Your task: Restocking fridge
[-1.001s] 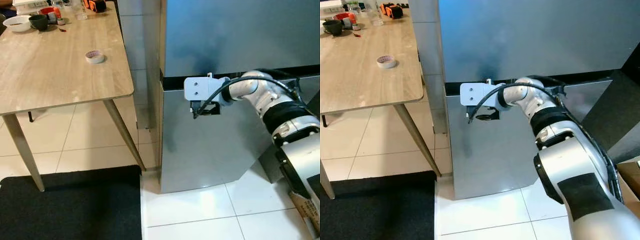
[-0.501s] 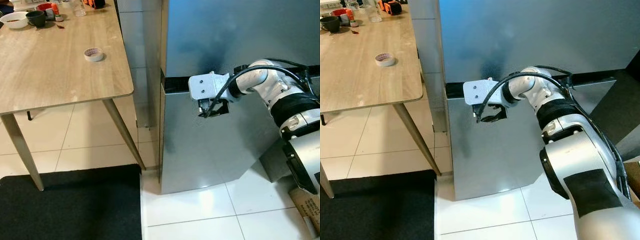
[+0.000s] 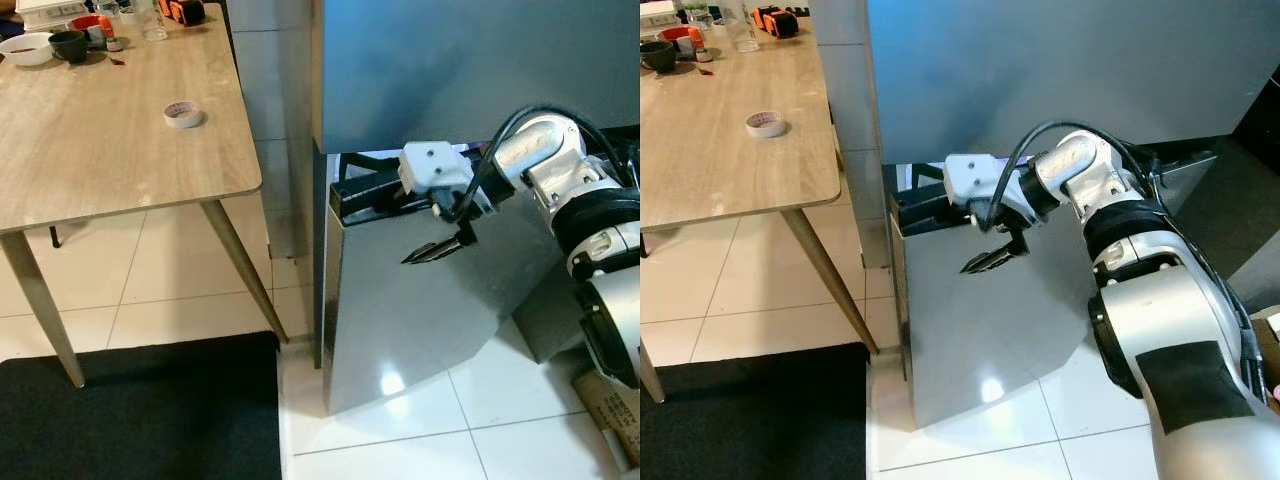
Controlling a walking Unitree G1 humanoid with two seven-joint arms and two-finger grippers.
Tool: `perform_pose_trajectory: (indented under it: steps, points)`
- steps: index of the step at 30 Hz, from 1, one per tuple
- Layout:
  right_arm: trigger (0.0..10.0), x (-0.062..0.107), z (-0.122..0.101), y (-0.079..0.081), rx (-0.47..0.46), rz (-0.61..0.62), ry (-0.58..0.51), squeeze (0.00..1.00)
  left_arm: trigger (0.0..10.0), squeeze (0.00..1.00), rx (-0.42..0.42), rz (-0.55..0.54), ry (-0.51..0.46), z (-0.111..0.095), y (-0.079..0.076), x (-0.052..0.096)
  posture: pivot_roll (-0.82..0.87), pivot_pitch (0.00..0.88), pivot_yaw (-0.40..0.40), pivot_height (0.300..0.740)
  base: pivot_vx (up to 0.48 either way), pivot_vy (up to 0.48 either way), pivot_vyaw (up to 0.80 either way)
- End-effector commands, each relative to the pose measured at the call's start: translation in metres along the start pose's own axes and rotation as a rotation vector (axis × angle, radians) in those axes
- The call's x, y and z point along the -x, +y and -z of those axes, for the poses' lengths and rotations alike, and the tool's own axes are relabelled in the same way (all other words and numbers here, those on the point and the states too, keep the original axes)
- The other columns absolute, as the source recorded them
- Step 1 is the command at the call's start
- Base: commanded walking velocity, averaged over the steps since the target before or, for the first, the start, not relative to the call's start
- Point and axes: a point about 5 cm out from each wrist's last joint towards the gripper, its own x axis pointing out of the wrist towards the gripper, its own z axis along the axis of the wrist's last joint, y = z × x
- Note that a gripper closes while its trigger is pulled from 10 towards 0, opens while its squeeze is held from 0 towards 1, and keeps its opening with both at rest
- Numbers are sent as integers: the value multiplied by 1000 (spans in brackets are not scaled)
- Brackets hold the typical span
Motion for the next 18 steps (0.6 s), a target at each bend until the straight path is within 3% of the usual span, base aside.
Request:
perform_pose_trajectory:
  steps: [1, 4, 9, 12, 18]
  points:
    - [10000, -2, -11, 0, 15, -15, -82, 0, 10000, 0, -2, 9, 27, 7, -6, 1, -41, 155, -32, 740, 0, 0, 0]
    - [10000, 6, -36, -2, -9, 11, -335, 0, 10000, 0, -1, 12, 24, 3, -6, 0, -43, 130, -32, 740, 0, 0, 0]
    - [10000, 14, -53, -4, -11, 19, -512, 0, 10000, 0, 3, 12, 15, -4, -5, -1, -42, 109, -30, 740, 0, 0, 0]
    - [10000, 10, -48, -5, 50, 22, -414, 0, 10000, 0, 5, 12, 10, -7, -5, -2, -47, 106, -26, 740, 0, 0, 0]
    - [10000, 5, -40, -7, 72, 32, -287, 0, 10000, 0, 3, 13, 8, -8, -4, -2, -53, 97, -24, 740, 0, 0, 0]
